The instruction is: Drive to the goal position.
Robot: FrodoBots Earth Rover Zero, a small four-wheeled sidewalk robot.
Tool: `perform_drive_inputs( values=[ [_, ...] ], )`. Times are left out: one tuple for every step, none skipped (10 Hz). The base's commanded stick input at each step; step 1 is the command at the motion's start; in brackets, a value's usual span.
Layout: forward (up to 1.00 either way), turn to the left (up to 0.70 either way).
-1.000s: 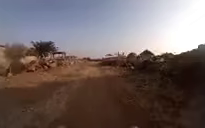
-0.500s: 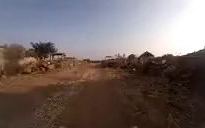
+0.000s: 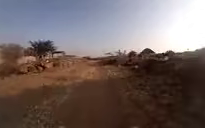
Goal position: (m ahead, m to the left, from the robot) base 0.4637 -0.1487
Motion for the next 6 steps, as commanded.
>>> perform_drive_inputs(
  values=[
    [0.7,0.0],
    [0.7,0.0],
    [0.7,0.0],
    [0.7,0.0],
    [0.7,0.0],
    [0.7,0.0]
  ],
)
